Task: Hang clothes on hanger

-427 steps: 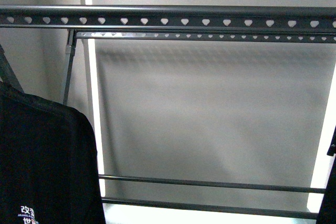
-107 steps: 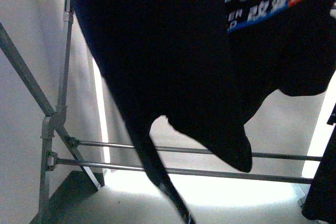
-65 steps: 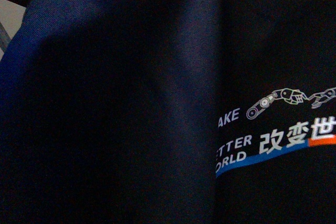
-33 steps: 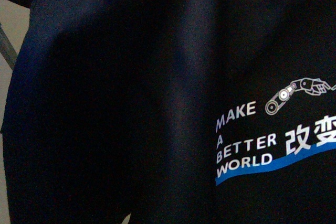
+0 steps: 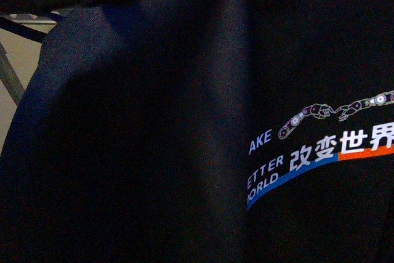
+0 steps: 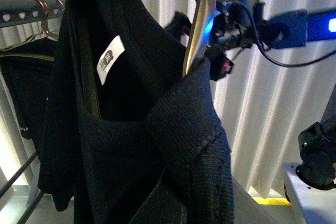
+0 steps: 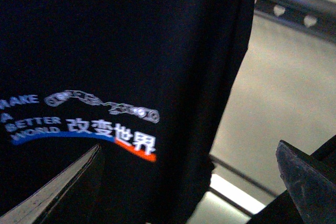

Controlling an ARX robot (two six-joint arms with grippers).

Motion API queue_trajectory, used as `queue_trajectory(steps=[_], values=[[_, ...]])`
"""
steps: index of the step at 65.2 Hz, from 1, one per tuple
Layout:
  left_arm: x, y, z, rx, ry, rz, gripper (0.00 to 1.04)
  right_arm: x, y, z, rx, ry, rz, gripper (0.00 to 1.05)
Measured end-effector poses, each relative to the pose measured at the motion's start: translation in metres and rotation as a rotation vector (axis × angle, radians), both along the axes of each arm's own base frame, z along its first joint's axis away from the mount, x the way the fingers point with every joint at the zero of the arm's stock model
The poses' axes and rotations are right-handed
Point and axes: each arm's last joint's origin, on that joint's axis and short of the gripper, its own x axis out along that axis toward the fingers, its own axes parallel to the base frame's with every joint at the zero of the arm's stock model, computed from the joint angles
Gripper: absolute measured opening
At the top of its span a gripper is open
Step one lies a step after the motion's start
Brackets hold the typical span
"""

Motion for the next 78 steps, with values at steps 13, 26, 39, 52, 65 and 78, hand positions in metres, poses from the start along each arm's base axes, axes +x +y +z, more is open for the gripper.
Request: queue_trajectory(steps=[13, 26, 39, 52, 65, 78], values=[[0.000, -0.001, 0.000, 0.000, 0.000, -0.003, 0.04, 0.049, 0.012, 0.064, -0.447, -0.199, 0.085, 0.97], [0.000, 0.000, 0.000, 0.000, 0.000, -0.001, 0.04, 0.085, 0.044, 0.119, -0.912, -0.397, 0.169, 0.97], [0.000, -0.001, 0.000, 0.000, 0.000, -0.001, 0.04, 0.104, 0.064, 0.144, -1.114, -0.456, 0.204, 0.97], [0.000, -0.001, 0.000, -0.005, 0.001, 0.004, 0.04, 0.111, 0.078, 0.151, -1.183, -0.451, 0.222, 0.97], [0.000, 0.000, 0.000, -0.004, 0.002, 0.004, 0.04, 0.119, 0.089, 0.140, -1.248, -0.444, 0.249, 0.97], [0.000, 0.000, 0.000, -0.004, 0.004, 0.005, 0.04, 0.127, 0.096, 0.128, -1.230, -0.437, 0.251, 0.75]])
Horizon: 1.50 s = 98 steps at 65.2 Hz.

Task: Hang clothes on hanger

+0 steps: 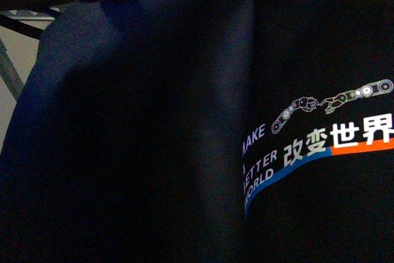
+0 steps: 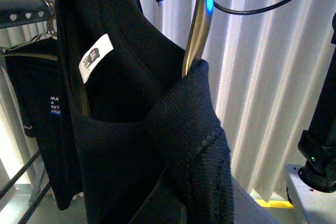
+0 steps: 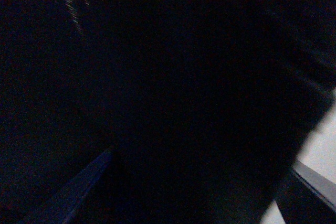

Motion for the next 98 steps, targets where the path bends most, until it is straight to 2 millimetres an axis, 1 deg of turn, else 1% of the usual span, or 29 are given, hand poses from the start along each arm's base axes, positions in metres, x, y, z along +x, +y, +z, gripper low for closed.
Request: queue_trajectory(steps=[6, 7, 18, 19, 27, 28, 31, 37, 39, 45, 48, 49, 51, 55, 56, 57, 58, 60, 62, 64, 65, 70, 74, 82, 86, 88, 93, 94, 98], values=[[0.000, 0.000, 0.000, 0.000, 0.000, 0.001, 0.04, 0.003, 0.000, -0.006, 0.009, 0.006, -0.012, 0.65], [0.000, 0.000, 0.000, 0.000, 0.000, 0.001, 0.04, 0.004, 0.000, -0.008, 0.011, 0.008, -0.013, 0.61], [0.000, 0.000, 0.000, 0.001, 0.006, -0.001, 0.04, 0.007, -0.004, -0.017, 0.022, 0.021, -0.019, 0.42], [0.000, 0.000, 0.000, 0.001, 0.006, -0.001, 0.04, 0.007, -0.005, -0.019, 0.022, 0.025, -0.019, 0.39], [0.000, 0.000, 0.000, 0.006, 0.009, -0.008, 0.05, 0.005, -0.010, -0.023, 0.025, 0.035, -0.013, 0.29], [0.000, 0.000, 0.000, 0.006, 0.006, -0.007, 0.07, 0.005, -0.012, -0.025, 0.027, 0.039, -0.014, 0.27], [0.000, -0.001, 0.000, 0.003, -0.010, -0.006, 0.16, 0.004, -0.015, -0.026, 0.033, 0.046, -0.014, 0.22], [-0.001, -0.001, 0.002, -0.008, -0.022, 0.008, 0.27, 0.002, -0.024, -0.031, 0.035, 0.061, -0.017, 0.14], [-0.001, 0.000, 0.003, -0.015, -0.028, 0.017, 0.34, 0.001, -0.028, -0.033, 0.035, 0.071, -0.029, 0.12], [-0.002, 0.000, 0.004, -0.017, -0.037, 0.020, 0.53, -0.001, -0.040, -0.041, 0.043, 0.108, -0.050, 0.11], [-0.002, 0.000, 0.004, -0.017, -0.036, 0.020, 0.57, -0.002, -0.044, -0.045, 0.046, 0.125, -0.064, 0.11], [-0.002, 0.000, 0.004, -0.017, -0.036, 0.020, 0.61, -0.003, -0.045, -0.045, 0.046, 0.128, -0.068, 0.11], [-0.002, 0.000, 0.004, -0.016, -0.036, 0.020, 0.65, -0.003, -0.047, -0.047, 0.047, 0.137, -0.078, 0.11], [-0.002, 0.000, 0.004, -0.020, -0.038, 0.024, 0.77, -0.006, -0.056, -0.054, 0.063, 0.183, -0.123, 0.11], [-0.002, -0.001, 0.006, -0.047, -0.003, 0.069, 0.81, -0.007, -0.058, -0.057, 0.070, 0.200, -0.137, 0.11], [-0.002, -0.001, 0.006, -0.056, 0.015, 0.085, 0.82, -0.008, -0.061, -0.059, 0.077, 0.216, -0.151, 0.10], [-0.001, -0.001, 0.007, -0.089, 0.090, 0.155, 0.86, -0.008, -0.062, -0.061, 0.080, 0.225, -0.159, 0.10], [-0.001, 0.000, 0.008, -0.106, 0.156, 0.209, 0.90, -0.009, -0.065, -0.064, 0.086, 0.243, -0.172, 0.10], [0.001, 0.001, 0.010, -0.152, 0.228, 0.312, 0.94, -0.010, -0.067, -0.067, 0.097, 0.265, -0.191, 0.10], [0.002, 0.005, 0.014, -0.198, 0.308, 0.424, 1.00, -0.011, -0.072, -0.075, 0.116, 0.308, -0.219, 0.10], [0.003, 0.007, 0.017, -0.222, 0.331, 0.473, 1.00, -0.012, -0.074, -0.078, 0.129, 0.332, -0.234, 0.10], [0.006, 0.012, 0.023, -0.279, 0.360, 0.564, 0.98, -0.015, -0.081, -0.091, 0.165, 0.403, -0.270, 0.10], [0.009, 0.019, 0.029, -0.353, 0.357, 0.653, 0.98, -0.018, -0.086, -0.099, 0.202, 0.461, -0.303, 0.10], [0.018, 0.031, 0.037, -0.444, 0.392, 0.797, 0.98, -0.023, -0.095, -0.115, 0.274, 0.557, -0.354, 0.10], [0.023, 0.037, 0.041, -0.488, 0.403, 0.898, 0.98, -0.026, -0.099, -0.121, 0.314, 0.598, -0.368, 0.10], [0.024, 0.039, 0.042, -0.496, 0.406, 0.938, 0.98, -0.027, -0.100, -0.123, 0.354, 0.624, -0.373, 0.10], [0.030, 0.043, 0.045, -0.488, 0.403, 1.099, 0.98, -0.030, -0.104, -0.125, 0.436, 0.657, -0.401, 0.10], [0.032, 0.044, 0.042, -0.456, 0.383, 1.195, 0.98, -0.030, -0.106, -0.125, 0.466, 0.659, -0.422, 0.10], [0.034, 0.045, 0.039, -0.420, 0.370, 1.273, 0.98, -0.033, -0.109, -0.123, 0.523, 0.676, -0.458, 0.10]])
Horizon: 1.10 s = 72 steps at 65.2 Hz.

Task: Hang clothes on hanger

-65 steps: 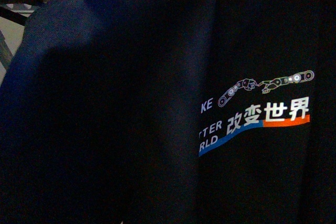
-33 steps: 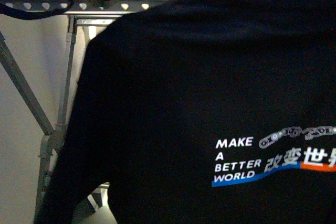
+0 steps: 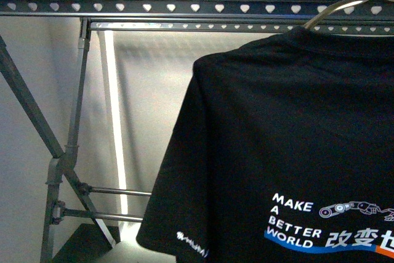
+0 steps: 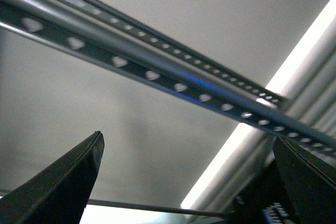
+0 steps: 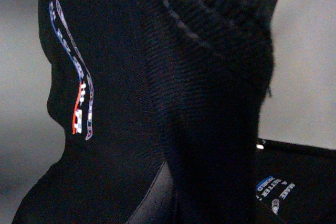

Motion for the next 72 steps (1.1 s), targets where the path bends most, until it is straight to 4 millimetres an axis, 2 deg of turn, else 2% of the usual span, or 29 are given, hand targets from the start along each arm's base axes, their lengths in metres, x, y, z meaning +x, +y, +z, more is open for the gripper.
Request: queue_trajectory(steps=[12, 15, 20, 29, 30, 33, 39, 48, 60, 72], values=[[-0.001, -0.007, -0.001, 0.117, -0.055, 0.005, 0.98, -0.014, 0.001, 0.007, 0.179, 0.081, -0.153, 0.10], [-0.005, -0.009, -0.001, 0.154, 0.001, 0.079, 0.93, -0.018, 0.003, 0.009, 0.239, 0.103, -0.180, 0.10], [-0.026, -0.006, -0.010, 0.273, 0.134, 0.201, 0.80, -0.025, 0.008, 0.013, 0.338, 0.146, -0.230, 0.10], [-0.070, 0.003, -0.034, 0.354, 0.141, 0.231, 0.59, -0.027, 0.014, 0.012, 0.477, 0.225, -0.336, 0.10], [-0.080, 0.006, -0.041, 0.361, 0.133, 0.233, 0.53, -0.027, 0.015, 0.011, 0.498, 0.242, -0.363, 0.10], [-0.091, 0.009, -0.050, 0.371, 0.126, 0.238, 0.46, -0.027, 0.016, 0.009, 0.515, 0.260, -0.393, 0.10], [-0.116, 0.019, -0.088, 0.390, 0.153, 0.243, 0.25, -0.024, 0.019, 0.001, 0.531, 0.291, -0.473, 0.10], [-0.137, 0.024, -0.119, 0.404, 0.182, 0.233, 0.03, -0.012, 0.014, -0.009, 0.544, 0.310, -0.542, 0.09], [-0.165, 0.030, -0.142, 0.407, 0.172, 0.236, 0.04, 0.014, 0.001, -0.016, 0.600, 0.339, -0.636, 0.09], [-0.187, 0.042, -0.163, 0.410, 0.184, 0.238, 0.04, 0.042, -0.009, -0.010, 0.646, 0.319, -0.720, 0.09]])
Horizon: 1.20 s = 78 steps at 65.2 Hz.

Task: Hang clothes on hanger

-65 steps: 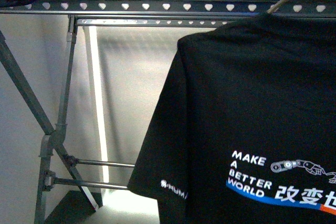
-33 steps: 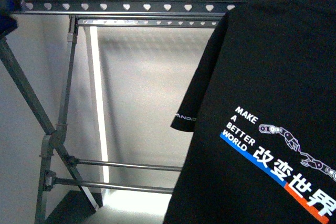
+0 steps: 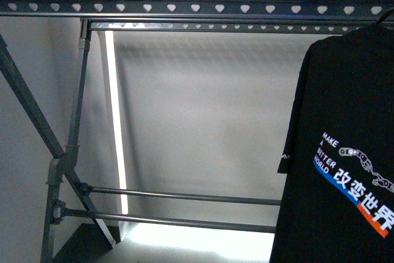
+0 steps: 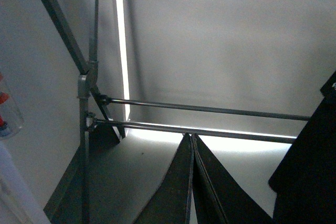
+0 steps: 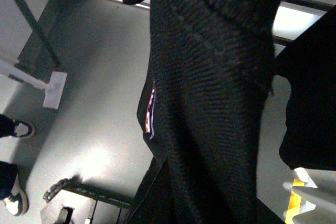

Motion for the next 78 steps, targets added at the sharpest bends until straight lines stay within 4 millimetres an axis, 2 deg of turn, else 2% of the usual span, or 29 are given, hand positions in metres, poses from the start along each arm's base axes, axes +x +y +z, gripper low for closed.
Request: queue_trajectory(steps=[21, 37, 44, 59, 66, 73, 76, 78], values=[[-0.028, 0.001, -0.020, 0.000, -0.008, 0.000, 0.04, 0.044, 0.004, 0.020, 0.009, -0.017, -0.087, 0.09], [-0.047, 0.001, -0.032, 0.000, -0.007, 0.000, 0.04, 0.089, 0.015, 0.006, 0.028, 0.038, -0.137, 0.09], [-0.054, 0.001, -0.035, 0.000, -0.007, 0.000, 0.04, 0.106, 0.018, 0.005, 0.051, 0.045, -0.165, 0.09], [-0.062, 0.001, -0.043, 0.001, -0.021, -0.001, 0.04, 0.116, 0.023, 0.000, 0.060, 0.038, -0.183, 0.09], [-0.066, 0.001, -0.042, 0.001, -0.027, -0.001, 0.04, 0.119, 0.023, -0.017, 0.061, 0.053, -0.187, 0.09], [-0.070, 0.001, -0.040, 0.001, -0.034, -0.002, 0.04, 0.120, 0.020, -0.044, 0.065, 0.083, -0.193, 0.09], [-0.072, 0.001, -0.041, 0.001, -0.032, -0.002, 0.04, 0.116, 0.017, -0.044, 0.064, 0.063, -0.194, 0.09], [-0.073, 0.001, -0.041, 0.001, -0.031, -0.002, 0.04, 0.114, 0.016, -0.043, 0.067, 0.052, -0.189, 0.14]])
